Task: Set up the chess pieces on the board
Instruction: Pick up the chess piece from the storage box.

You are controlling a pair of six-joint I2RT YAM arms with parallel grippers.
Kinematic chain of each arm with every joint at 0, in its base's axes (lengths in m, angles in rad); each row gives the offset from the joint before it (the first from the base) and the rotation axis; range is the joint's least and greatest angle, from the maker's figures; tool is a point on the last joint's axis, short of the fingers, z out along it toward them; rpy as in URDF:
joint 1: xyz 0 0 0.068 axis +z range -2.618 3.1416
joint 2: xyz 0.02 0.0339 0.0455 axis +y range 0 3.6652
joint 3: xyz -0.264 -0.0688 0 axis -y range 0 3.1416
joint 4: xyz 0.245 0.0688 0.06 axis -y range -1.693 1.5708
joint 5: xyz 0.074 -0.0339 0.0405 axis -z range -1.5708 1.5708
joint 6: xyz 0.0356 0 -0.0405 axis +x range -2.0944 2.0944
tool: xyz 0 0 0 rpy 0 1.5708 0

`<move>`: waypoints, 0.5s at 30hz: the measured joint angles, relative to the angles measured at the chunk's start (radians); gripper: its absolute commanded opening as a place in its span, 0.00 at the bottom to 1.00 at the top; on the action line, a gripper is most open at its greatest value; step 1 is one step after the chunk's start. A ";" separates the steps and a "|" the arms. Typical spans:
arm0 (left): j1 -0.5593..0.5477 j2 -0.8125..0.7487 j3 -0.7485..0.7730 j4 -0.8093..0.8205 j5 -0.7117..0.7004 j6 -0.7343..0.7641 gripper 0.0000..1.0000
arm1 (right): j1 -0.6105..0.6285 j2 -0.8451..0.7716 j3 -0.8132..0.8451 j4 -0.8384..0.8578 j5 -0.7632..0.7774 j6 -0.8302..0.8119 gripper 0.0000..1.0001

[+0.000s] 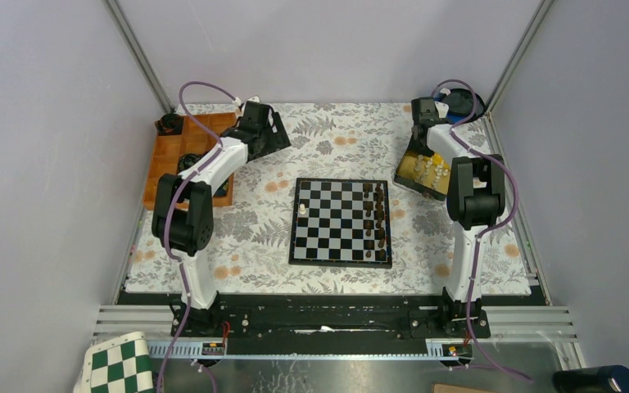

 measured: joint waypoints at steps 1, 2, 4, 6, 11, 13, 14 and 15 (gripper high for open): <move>0.000 0.002 0.000 0.000 0.000 0.000 0.91 | -0.001 0.000 0.000 0.000 -0.001 0.000 0.37; 0.000 0.005 0.000 0.000 0.000 0.000 0.91 | -0.002 0.000 0.000 0.000 -0.002 0.000 0.37; 0.000 0.011 0.000 0.000 0.000 0.000 0.91 | -0.003 0.000 0.000 0.000 -0.002 0.000 0.37; 0.000 0.014 0.000 0.000 0.000 0.000 0.91 | -0.004 0.000 0.000 0.000 -0.003 0.000 0.36; 0.000 0.021 0.000 0.000 0.001 0.000 0.91 | -0.006 0.005 0.000 0.000 -0.016 0.001 0.34; 0.000 0.022 0.000 0.000 0.001 0.000 0.91 | -0.006 0.010 0.000 0.000 -0.021 0.002 0.33; 0.000 0.023 0.000 0.000 0.001 0.000 0.91 | -0.006 0.012 0.000 0.000 -0.021 0.002 0.33; 0.000 0.024 0.000 0.000 0.001 0.000 0.91 | -0.007 0.013 0.000 0.000 -0.024 0.002 0.33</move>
